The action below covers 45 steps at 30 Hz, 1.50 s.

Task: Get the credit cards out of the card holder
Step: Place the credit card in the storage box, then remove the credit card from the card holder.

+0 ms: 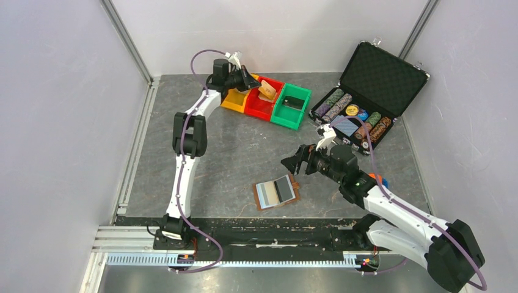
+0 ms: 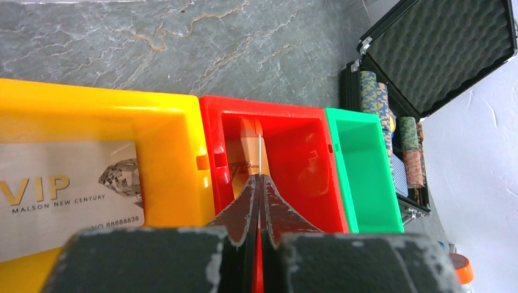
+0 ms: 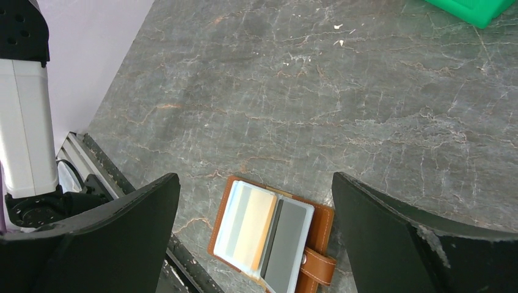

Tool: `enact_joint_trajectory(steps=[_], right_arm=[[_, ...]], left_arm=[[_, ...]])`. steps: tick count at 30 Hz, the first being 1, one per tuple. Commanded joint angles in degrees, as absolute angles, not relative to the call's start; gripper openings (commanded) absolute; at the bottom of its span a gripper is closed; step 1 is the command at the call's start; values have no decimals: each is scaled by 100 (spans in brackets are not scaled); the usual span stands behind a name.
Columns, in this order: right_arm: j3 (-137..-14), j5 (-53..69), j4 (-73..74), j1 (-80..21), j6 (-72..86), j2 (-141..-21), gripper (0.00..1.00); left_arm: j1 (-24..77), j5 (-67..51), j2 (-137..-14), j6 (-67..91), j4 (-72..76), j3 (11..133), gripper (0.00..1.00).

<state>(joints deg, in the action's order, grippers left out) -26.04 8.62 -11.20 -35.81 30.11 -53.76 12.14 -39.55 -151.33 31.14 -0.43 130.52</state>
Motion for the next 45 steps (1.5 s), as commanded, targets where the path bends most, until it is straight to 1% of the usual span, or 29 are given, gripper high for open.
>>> enact_joint_trajectory(steps=[1, 8, 12, 15, 18, 25, 29, 34, 38, 40, 41, 45], right_arm=[[-2883, 695, -1204, -3568, 2896, -5423, 98], [-2979, 646, -1213, -3564, 2875, -5418, 98], [-3039, 628, -1212, -3568, 2878, -5406, 98], [-3050, 607, -1209, -3565, 2899, -5378, 98], [-3050, 605, -1211, -3564, 2926, -5354, 98], [-3066, 553, -1068, -3568, 2893, -5352, 98], [-3225, 420, -722, -3568, 2785, -5399, 98], [-3464, -95, -17, -3566, 2795, -5437, 98], [-3476, -25, 379, -3568, 2682, -5318, 98], [-3419, -18, 452, -3568, 2641, -5241, 98], [-3359, -18, 453, -3568, 2629, -5198, 98], [-3018, 449, 206, -3577, 2717, -5009, 98]], left_arm=[[1300, -3904, -15320, 3335, 495, 13271, 6], [1332, -3799, -15428, 3490, 704, 13262, 15], [1345, -3788, -15438, 3559, 799, 13254, 17], [1362, -3788, -15410, 3530, 809, 13250, 21], [1362, -3780, -15349, 3484, 809, 13217, 27], [1362, -3931, -14915, 3544, 796, 12965, 32], [1362, -3959, -14276, 3363, 598, 12536, 35], [1354, -3890, -13312, 3176, 385, 11678, 39], [1361, -3793, -12462, 3184, 167, 10895, 42], [1386, -3411, -12069, 3182, -302, 10544, 44], [1389, -3246, -11858, 3294, -494, 10446, 44], [1393, -3216, -10999, 3457, -974, 9671, 45]])
